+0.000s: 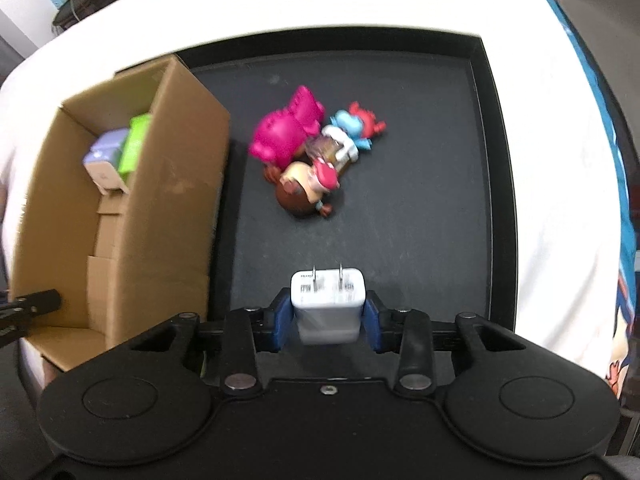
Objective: Organize rigid objects
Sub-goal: 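Close the right gripper on the white plug charger, then lift the white plug charger and carry it over the box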
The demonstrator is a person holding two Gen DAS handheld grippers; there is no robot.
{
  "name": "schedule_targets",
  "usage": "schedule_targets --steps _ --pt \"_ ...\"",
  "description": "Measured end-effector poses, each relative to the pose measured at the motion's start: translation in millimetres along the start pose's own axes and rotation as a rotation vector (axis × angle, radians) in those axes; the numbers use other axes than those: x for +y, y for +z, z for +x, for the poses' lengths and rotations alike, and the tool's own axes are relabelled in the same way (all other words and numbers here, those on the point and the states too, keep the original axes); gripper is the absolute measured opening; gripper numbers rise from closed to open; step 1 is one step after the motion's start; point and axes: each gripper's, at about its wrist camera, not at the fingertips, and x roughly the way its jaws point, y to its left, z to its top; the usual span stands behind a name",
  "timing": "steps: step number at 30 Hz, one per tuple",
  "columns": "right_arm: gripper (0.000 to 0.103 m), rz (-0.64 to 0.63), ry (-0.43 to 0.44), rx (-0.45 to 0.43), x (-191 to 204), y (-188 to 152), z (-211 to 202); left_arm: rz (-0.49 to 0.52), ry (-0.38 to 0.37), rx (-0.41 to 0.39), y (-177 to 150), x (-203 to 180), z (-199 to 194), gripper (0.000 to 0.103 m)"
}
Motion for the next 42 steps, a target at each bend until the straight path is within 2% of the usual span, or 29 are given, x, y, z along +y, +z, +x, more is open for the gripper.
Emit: schedule_targets --steps 24,33,42 --pt "0.036 -0.104 0.053 -0.188 45.1 40.4 -92.8 -0.015 -0.023 -0.028 0.9 4.0 -8.9 0.008" --pt "0.036 -0.173 0.051 -0.194 71.2 55.2 -97.7 -0.024 -0.040 -0.029 0.3 7.6 -9.1 0.008" --pt "0.036 -0.244 0.120 -0.169 110.9 56.7 -87.8 -0.044 -0.064 -0.025 0.3 12.8 -8.2 0.008"
